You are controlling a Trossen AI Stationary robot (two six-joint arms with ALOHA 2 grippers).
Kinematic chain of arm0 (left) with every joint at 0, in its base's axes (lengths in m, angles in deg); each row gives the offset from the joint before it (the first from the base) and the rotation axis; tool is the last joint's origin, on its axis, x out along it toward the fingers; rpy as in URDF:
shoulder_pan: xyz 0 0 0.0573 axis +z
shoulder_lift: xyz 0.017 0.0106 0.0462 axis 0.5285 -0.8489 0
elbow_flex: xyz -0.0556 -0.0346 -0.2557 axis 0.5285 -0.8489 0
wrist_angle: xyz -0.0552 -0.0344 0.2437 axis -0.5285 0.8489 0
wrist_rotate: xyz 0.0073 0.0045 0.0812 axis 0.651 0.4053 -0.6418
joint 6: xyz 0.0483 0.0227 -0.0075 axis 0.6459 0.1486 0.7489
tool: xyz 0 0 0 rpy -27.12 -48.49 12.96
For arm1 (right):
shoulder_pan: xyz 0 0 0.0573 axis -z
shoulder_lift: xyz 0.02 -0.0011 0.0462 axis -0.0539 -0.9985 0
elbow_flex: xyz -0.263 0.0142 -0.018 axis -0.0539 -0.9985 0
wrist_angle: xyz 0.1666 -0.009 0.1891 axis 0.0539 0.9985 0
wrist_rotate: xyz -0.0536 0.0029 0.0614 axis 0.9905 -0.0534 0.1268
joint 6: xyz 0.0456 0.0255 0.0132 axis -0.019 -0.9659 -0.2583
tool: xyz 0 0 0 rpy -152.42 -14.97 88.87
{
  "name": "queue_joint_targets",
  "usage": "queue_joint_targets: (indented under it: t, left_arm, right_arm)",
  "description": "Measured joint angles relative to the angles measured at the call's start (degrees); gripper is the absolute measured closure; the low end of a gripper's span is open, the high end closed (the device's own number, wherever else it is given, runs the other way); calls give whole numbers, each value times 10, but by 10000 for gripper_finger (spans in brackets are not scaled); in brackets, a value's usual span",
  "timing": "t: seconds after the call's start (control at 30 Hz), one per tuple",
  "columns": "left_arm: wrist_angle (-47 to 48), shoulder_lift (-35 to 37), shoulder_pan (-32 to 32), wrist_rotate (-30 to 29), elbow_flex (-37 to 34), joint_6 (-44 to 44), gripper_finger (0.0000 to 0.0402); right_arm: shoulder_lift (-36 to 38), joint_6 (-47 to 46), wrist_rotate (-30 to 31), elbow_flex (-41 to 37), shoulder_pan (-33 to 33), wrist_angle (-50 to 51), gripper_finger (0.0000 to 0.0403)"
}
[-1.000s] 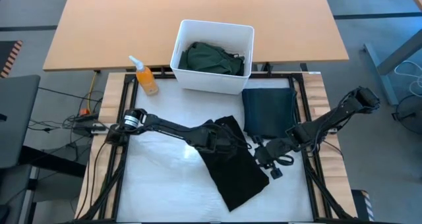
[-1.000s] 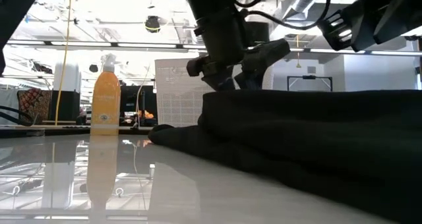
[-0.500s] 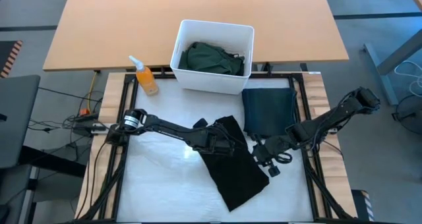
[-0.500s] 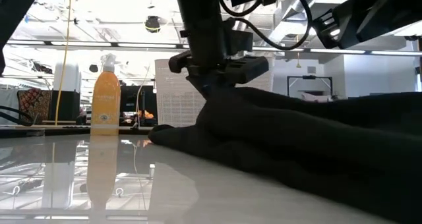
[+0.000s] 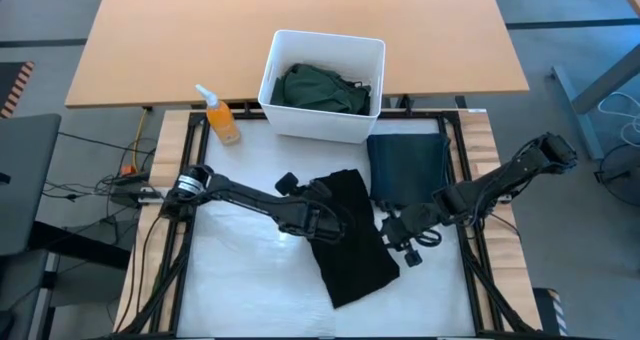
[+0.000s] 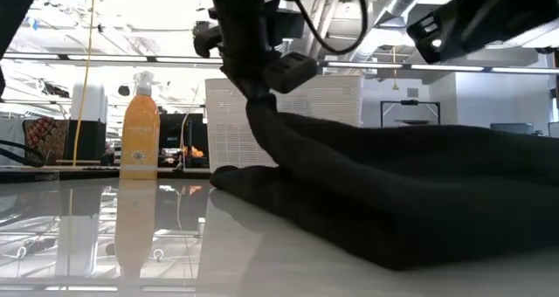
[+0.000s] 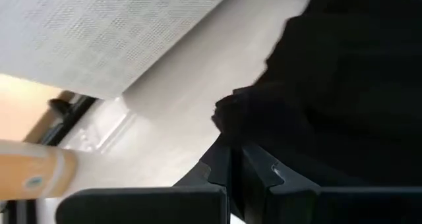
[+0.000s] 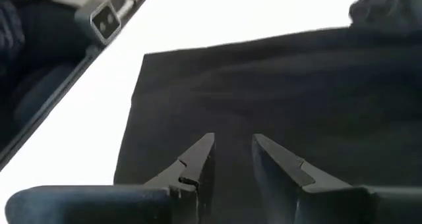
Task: Fold laundry
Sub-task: Fold the black t-shirt
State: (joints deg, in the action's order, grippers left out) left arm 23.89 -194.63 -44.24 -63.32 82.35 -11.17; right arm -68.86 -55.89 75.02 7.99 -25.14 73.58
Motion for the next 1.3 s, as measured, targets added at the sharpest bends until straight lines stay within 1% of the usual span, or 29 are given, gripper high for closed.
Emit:
queue_joint_targets:
  t: [0.07,0.13,0.2,0.27,0.3,0.37,0.43,0.5,0.6,0.7,0.77,0.83,0.93,1.0,1.03,1.07,1.1,1.13,1.17,1.23,1.3]
  left_arm:
    - [23,-1,-4,-17,-1,-22,401]
    - [28,1,-6,-34,-16,-47,401]
    - [30,1,-10,-47,-46,-85,401]
    - [27,-1,-14,-74,-84,-141,401]
    - [24,-1,-16,-90,-105,-175,401]
    - [17,-1,-18,-108,-148,-234,401]
    - [17,1,-19,-113,-183,-281,399]
    - [16,14,-22,-118,-208,-322,390]
    - [15,35,-23,-110,-236,-348,365]
    - [19,62,-23,-95,-257,-350,331]
    - [43,92,-24,-99,-264,-354,307]
    - [90,126,-27,-106,-270,-373,285]
    - [163,186,-39,-126,-289,-445,261]
    - [171,230,-47,-139,-311,-485,254]
    - [155,251,-53,-141,-326,-489,252]
    - [117,268,-59,-144,-341,-480,252]
    - [54,282,-67,-150,-359,-447,252]
    - [-22,294,-79,-151,-379,-393,254]
    - [-122,302,-89,-140,-404,-320,257]
    - [-366,302,-110,-81,-456,-141,265]
    - [-611,284,-127,5,-512,35,275]
  right_arm:
    - [-1,0,9,0,7,-22,276]
    - [-8,0,44,0,15,-45,276]
    - [-15,0,86,0,24,-49,276]
    - [-28,0,122,0,41,-54,276]
    - [-34,1,132,0,50,-54,276]
    - [-54,21,133,0,79,-69,276]
    - [-77,45,114,0,112,-92,273]
    - [-99,77,79,0,152,-120,266]
    - [-124,114,49,0,210,-160,249]
    - [-146,95,18,18,265,-163,228]
    - [-156,72,-37,26,289,-131,214]
    - [-162,54,-86,26,295,-95,206]
    - [-163,41,-90,16,272,-64,204]
    - [-161,40,-81,8,248,-55,209]
    - [-161,40,-76,7,234,-54,212]
    - [-161,39,-78,6,218,-58,214]
    - [-161,39,-77,6,203,-59,218]
    - [-161,35,-74,6,188,-57,221]
    - [-161,26,-73,6,174,-56,223]
    - [-161,10,-53,6,145,-49,229]
    - [-161,-6,-26,6,124,-34,233]
